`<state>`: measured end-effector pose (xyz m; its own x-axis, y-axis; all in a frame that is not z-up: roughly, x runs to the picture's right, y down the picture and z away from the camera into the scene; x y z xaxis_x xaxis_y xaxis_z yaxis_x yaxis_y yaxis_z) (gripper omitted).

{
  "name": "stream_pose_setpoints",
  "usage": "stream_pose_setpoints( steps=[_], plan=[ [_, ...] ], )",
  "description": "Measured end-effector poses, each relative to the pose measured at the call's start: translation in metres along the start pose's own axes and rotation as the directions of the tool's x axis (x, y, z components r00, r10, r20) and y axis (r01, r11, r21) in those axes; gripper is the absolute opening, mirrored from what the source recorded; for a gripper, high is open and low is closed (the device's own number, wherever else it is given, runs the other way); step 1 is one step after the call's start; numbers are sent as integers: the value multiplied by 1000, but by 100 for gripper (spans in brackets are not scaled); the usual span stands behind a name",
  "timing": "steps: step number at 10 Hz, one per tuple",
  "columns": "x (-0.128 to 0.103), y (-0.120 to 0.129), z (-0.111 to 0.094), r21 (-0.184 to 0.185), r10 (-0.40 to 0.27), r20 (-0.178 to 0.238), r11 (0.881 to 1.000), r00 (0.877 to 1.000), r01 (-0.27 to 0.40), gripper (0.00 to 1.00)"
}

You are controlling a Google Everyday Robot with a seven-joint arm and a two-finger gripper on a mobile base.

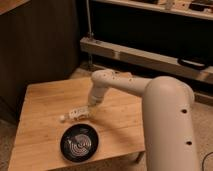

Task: Place the bottle in the ceramic bowl

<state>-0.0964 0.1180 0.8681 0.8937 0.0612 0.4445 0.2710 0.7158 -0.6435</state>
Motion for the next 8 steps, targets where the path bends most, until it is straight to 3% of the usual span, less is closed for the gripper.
stream_pose_setpoints(
  steps=[6, 8],
  plan=[
    [-47, 17, -71, 76, -43, 13, 996, 999, 42, 0],
    [-52, 25, -80, 87, -52, 7, 995, 999, 52, 0]
  ],
)
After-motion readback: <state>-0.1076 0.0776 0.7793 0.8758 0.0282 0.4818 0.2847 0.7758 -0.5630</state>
